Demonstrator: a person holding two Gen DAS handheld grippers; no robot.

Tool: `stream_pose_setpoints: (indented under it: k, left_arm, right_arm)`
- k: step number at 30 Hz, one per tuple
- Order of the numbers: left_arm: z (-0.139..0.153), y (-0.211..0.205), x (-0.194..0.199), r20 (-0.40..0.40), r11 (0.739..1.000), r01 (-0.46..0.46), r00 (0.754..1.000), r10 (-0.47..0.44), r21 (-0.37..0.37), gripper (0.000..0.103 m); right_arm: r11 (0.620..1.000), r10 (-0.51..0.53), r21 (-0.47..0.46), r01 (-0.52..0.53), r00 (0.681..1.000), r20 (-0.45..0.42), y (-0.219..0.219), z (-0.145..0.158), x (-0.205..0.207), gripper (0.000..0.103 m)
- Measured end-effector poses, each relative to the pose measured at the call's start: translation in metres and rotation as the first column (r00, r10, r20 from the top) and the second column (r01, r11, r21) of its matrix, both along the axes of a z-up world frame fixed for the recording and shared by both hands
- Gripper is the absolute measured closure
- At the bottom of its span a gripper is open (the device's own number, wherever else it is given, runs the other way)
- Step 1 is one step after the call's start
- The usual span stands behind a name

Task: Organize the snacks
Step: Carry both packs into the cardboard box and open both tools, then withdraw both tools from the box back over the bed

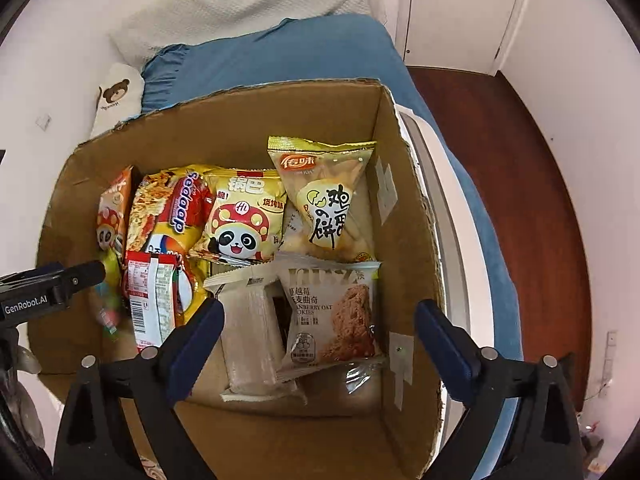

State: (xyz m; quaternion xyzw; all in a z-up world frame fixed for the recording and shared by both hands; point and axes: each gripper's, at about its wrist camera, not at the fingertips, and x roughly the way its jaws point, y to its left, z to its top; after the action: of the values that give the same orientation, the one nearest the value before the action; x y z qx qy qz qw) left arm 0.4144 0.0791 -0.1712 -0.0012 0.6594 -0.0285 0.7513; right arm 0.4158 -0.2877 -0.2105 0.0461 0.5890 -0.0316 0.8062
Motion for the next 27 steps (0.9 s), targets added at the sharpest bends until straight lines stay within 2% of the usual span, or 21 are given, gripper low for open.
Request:
stream_pose_setpoints:
  k: [6,8,16,27]
  left_arm:
    - [-0.001,-0.002,-0.008,0.019,1.0,0.024,1.0,-0.024,-0.011,0.014]
    - [0.003,-0.004,-0.014,0.038,0.999,0.035,0.999,-0.033,-0.028,0.014]
    - [0.023,-0.014,-0.041,0.134,0.998,0.056,0.99,-0.053,-0.017,0.014]
    - [0.057,-0.016,-0.09,0.298,0.998,0.054,0.953,-0.046,-0.018,0.014]
  right_arm:
    - [1.0,-0.003,0.002,0.003,1.0,-0.004,0.001,0.001,-0.002,0.005]
    - [1.0,-0.006,0.004,0.006,1.0,0.004,0.003,0.001,-0.003,0.005]
    - [1.0,-0.008,0.016,0.008,1.0,0.027,0.01,0.003,-0.022,0.005]
    - [1.0,-0.004,-0.019,0.007,0.989,0.151,0.009,0.036,-0.068,0.005]
